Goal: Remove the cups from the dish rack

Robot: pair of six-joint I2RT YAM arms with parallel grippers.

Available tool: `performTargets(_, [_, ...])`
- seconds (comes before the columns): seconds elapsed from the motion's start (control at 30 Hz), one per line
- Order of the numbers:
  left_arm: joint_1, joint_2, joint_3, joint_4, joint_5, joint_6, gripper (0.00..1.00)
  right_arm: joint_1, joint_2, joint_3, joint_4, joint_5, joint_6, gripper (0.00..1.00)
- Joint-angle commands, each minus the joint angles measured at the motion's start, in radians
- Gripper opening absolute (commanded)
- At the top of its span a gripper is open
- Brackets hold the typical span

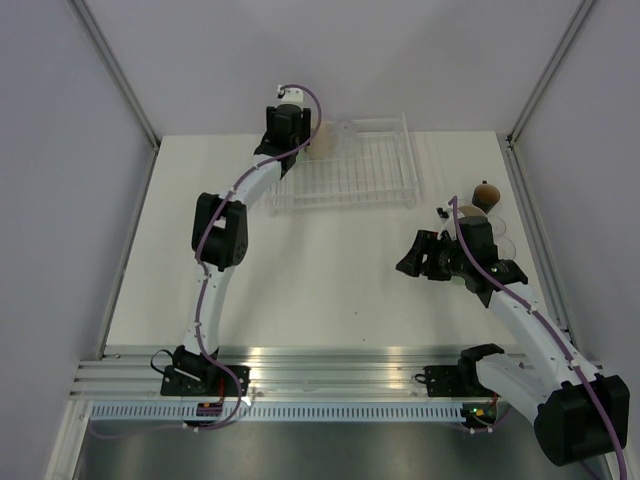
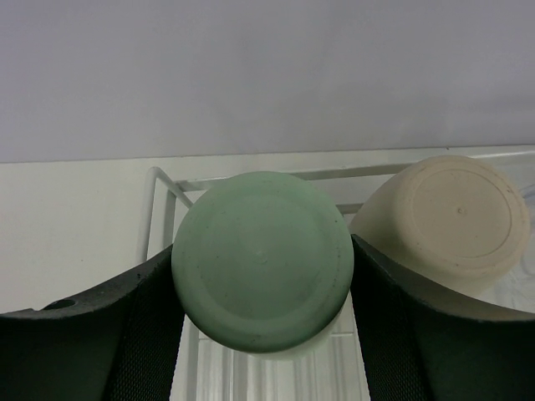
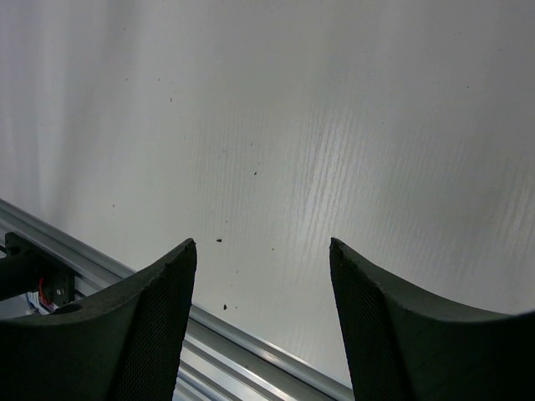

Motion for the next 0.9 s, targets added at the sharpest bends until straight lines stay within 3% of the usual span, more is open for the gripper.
performTargets(0.0, [-0.005, -0.112, -0.035, -0.048, -0.002, -0.056, 0.02, 0.003, -0.012, 0.004, 0.029, 0.008, -0.008, 0.70])
performTargets(0.23, [-0.008, -0.359, -0.216, -0.069, 0.013, -0.198, 0.02, 0.003, -0.015, -0.007, 0.064, 0.008, 0.001, 0.71])
performTargets(0.5, [-0.008, -0.694, -0.592, 0.168, 0.146, -0.311, 0.02, 0.003, -0.052, -0.019, 0.093, -0.009, 0.014, 0.71])
performTargets(0.7, [-0.008, -0.886, -0.752, 0.069, 0.382, -0.588, 0.02, 0.008, -0.063, -0.027, 0.142, 0.005, 0.030, 0.71])
performTargets(0.73, [-0.008, -0.925, -0.810, 0.126, 0.488, -0.678, 0.02, 0.011, -0.066, -0.034, 0.161, 0.005, 0.040, 0.71])
performTargets(0.87, [-0.007, -1.145, -1.124, 0.245, 0.674, -0.853, 0.02, 0.086, -0.058, -0.059, 0.257, 0.049, 0.079, 0.71])
